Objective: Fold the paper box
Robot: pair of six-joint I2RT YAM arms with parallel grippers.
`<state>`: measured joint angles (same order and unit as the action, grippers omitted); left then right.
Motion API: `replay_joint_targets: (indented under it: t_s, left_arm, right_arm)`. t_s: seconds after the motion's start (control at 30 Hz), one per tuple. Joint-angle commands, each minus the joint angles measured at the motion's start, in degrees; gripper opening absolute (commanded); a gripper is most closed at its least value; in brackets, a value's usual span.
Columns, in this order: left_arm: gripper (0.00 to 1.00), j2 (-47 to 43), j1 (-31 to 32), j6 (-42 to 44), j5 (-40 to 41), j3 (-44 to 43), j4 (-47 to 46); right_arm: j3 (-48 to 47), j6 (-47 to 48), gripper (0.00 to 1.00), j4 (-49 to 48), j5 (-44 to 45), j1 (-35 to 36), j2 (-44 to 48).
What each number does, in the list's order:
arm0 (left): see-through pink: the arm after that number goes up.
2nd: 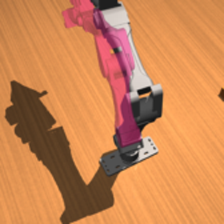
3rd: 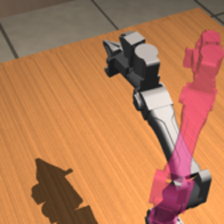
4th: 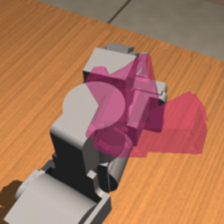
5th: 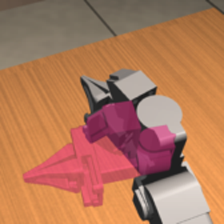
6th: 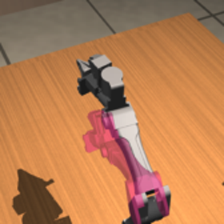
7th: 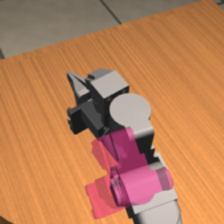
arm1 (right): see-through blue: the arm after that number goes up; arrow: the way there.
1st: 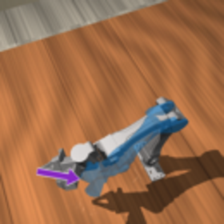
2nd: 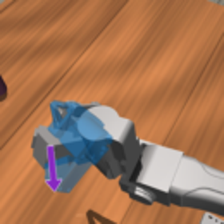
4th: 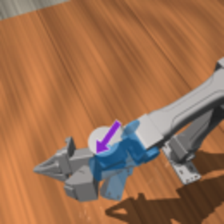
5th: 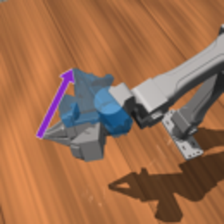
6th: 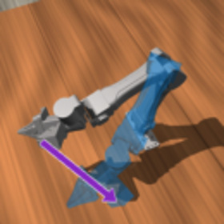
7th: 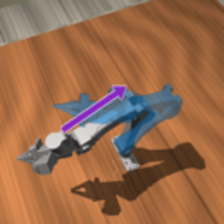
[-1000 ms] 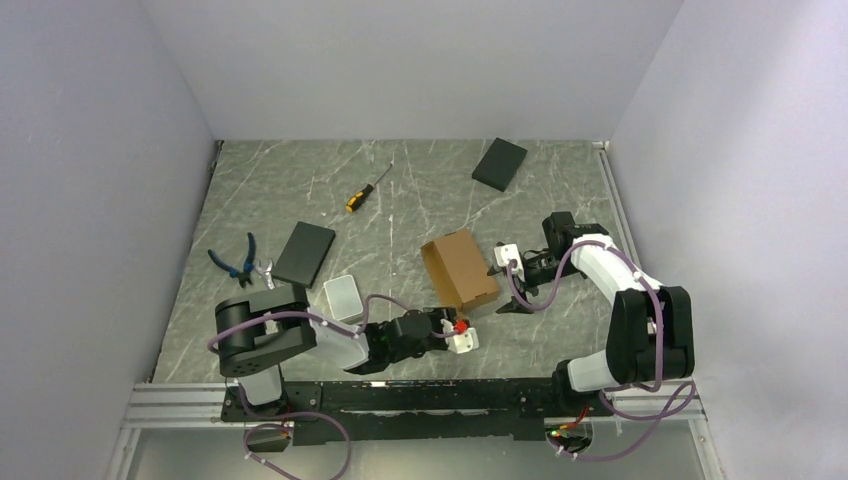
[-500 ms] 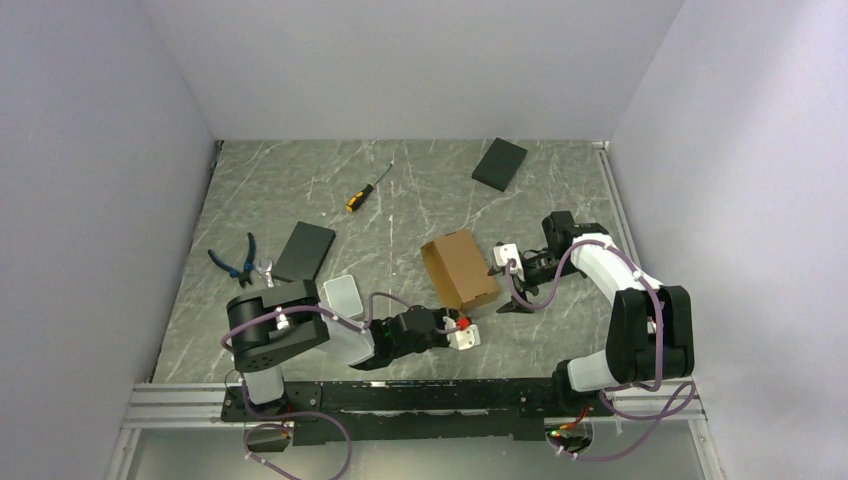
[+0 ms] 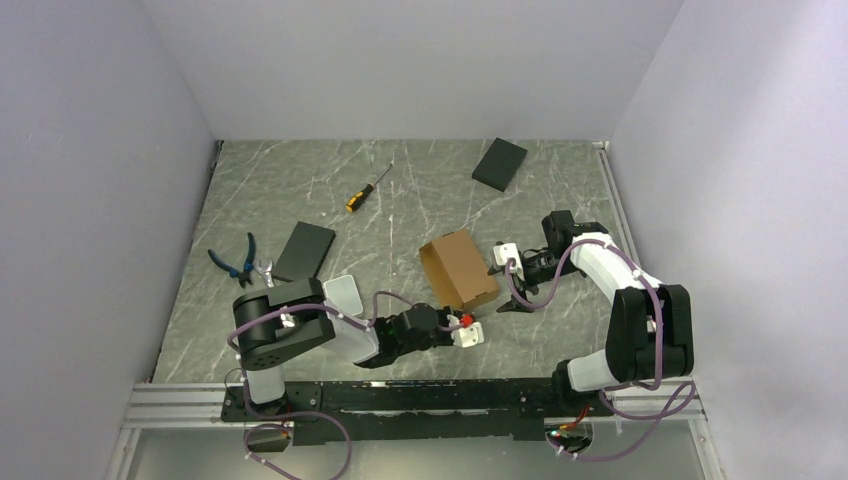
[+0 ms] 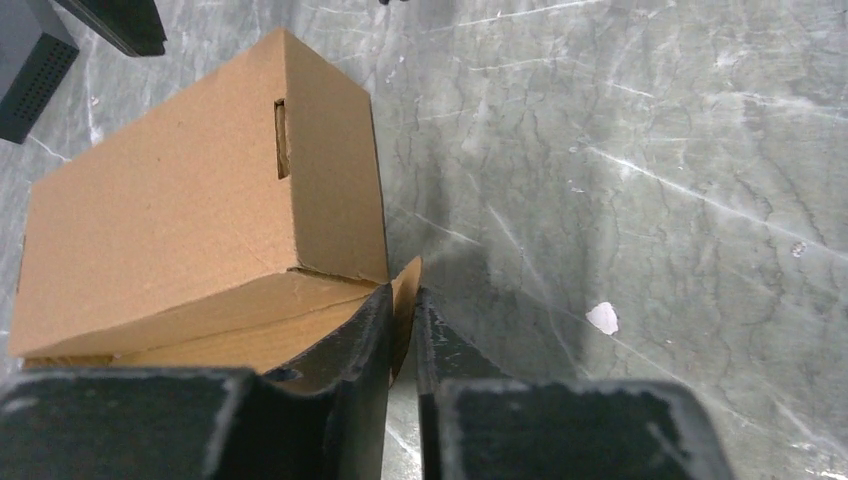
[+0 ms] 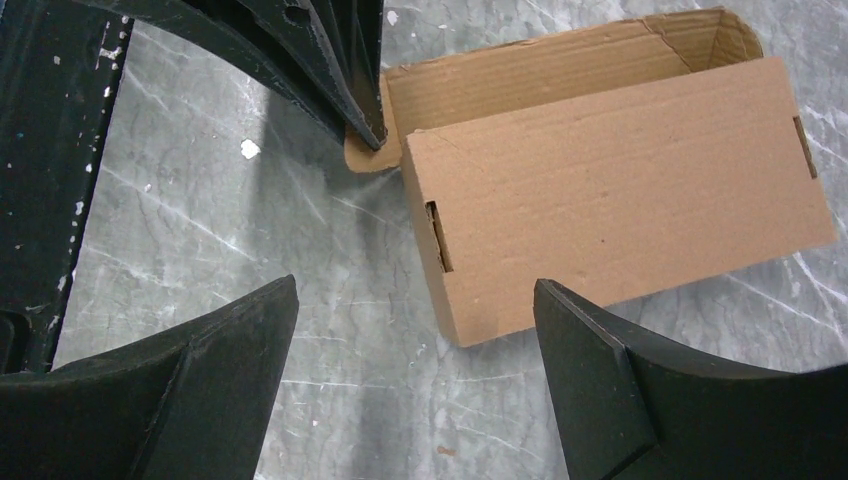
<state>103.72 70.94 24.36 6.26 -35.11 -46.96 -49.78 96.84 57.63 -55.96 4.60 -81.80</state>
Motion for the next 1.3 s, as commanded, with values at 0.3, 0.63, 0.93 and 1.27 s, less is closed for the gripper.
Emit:
replay_joint_targets:
  t_s: [0.3,0.63,0.93,1.27]
  left_arm:
    - [0.0,-1.2,-2.0,-5.5,-0.8,-0.3,-1.3]
    - [0.0,-1.1,-2.8,-7.3,-1.0,0.5,-2.9]
    - [0.0,-1.4,-3.3,-8.1,-1.3,1.4,-4.2]
    - [0.0,-1.4,-3.7,-8.9,-1.4,1.6,-4.6]
  right_arm:
    - [-2.3,-9.0,0.9,-4.3,-4.1,0.4,-1.0]
    - [-3.3,-43.6,0.88,-21.8,-6.0,0.4,-2.0]
    - [-5.6,-57.3,0.87,-26.2,0.5,0.7,-7.8]
    - [-7.7,-61.9,0.78,-26.6,6.0,1.6,-12.7]
